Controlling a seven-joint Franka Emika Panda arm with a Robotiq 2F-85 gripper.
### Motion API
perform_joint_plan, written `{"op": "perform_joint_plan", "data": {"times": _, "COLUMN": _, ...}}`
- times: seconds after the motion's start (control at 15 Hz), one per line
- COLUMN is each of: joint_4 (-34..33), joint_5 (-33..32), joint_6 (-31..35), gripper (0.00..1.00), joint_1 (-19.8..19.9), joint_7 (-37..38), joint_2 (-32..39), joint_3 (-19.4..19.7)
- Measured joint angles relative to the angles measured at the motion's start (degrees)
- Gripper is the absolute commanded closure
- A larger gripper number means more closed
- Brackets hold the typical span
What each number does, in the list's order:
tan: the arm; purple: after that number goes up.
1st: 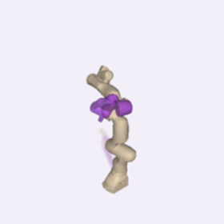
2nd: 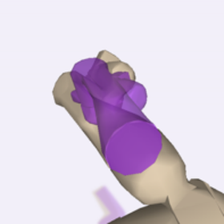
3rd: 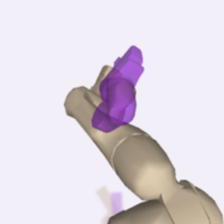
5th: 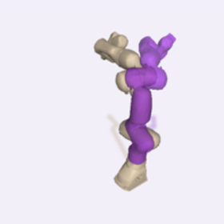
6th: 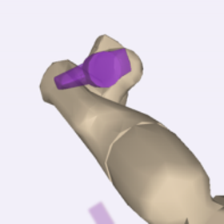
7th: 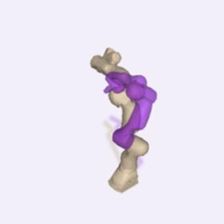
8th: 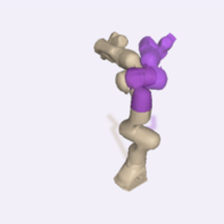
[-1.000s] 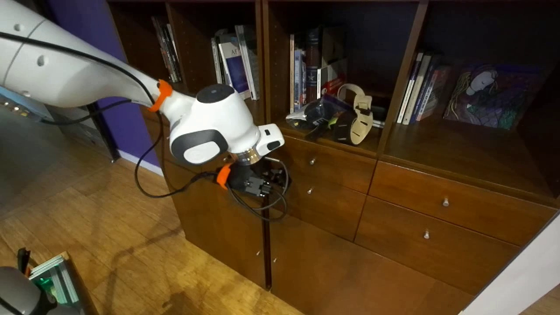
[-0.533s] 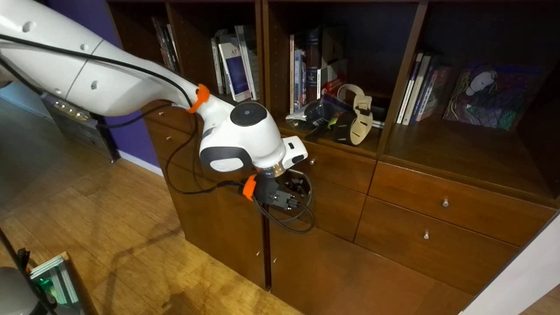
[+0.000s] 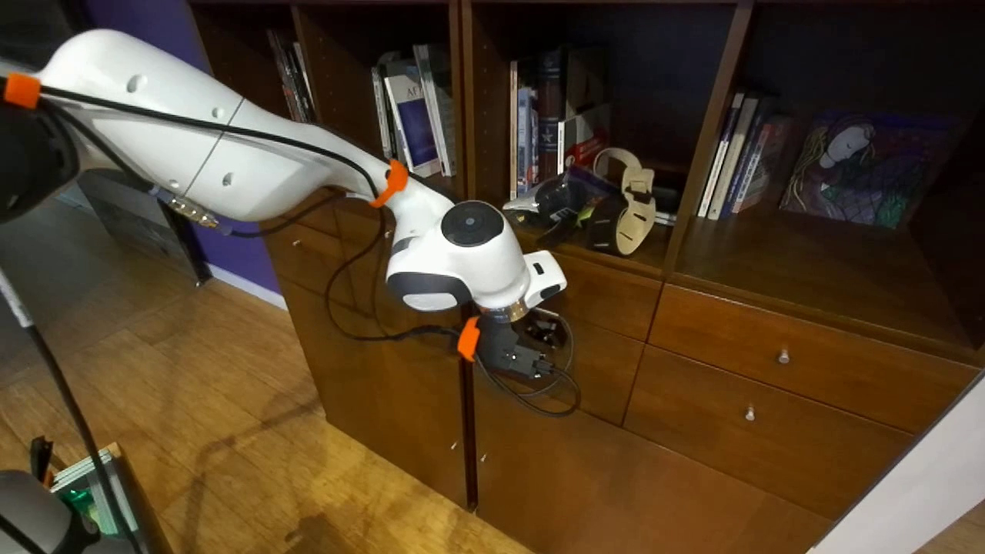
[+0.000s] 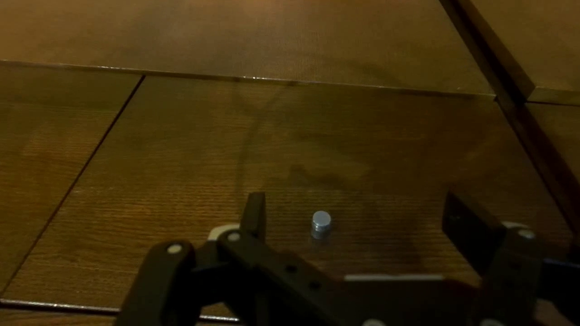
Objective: Open the second to last right role bottom drawer
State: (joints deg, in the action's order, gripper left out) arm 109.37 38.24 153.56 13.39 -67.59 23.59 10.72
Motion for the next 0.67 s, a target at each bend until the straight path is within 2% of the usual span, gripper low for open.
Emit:
{"op": "perform_joint_plan", "data": {"times": 0.2, "joint_4": -2.83, "joint_5": 0.62, "joint_6": 0.03, "gripper": 0.00, "joint_1": 2.78, "joint_7": -0.34, "joint_2": 2.28, "joint_3": -3.48}}
{"op": "perform_joint_plan", "data": {"times": 0.27, "joint_4": -3.62, "joint_5": 0.60, "joint_6": 0.03, "gripper": 0.04, "joint_1": 3.96, "joint_7": -0.34, "joint_2": 2.94, "joint_3": -4.81}}
{"op": "perform_joint_plan", "data": {"times": 0.33, "joint_4": -4.37, "joint_5": 0.59, "joint_6": 0.03, "gripper": 0.28, "joint_1": 5.05, "joint_7": -0.34, "joint_2": 3.63, "joint_3": -5.94}}
{"op": "perform_joint_plan", "data": {"times": 0.47, "joint_4": -5.66, "joint_5": 0.58, "joint_6": 0.03, "gripper": 0.31, "joint_1": 6.71, "joint_7": -0.34, "joint_2": 4.93, "joint_3": -7.64}}
{"op": "perform_joint_plan", "data": {"times": 0.67, "joint_4": -7.18, "joint_5": 0.51, "joint_6": 0.03, "gripper": 0.55, "joint_1": 8.41, "joint_7": -0.33, "joint_2": 6.58, "joint_3": -9.17}}
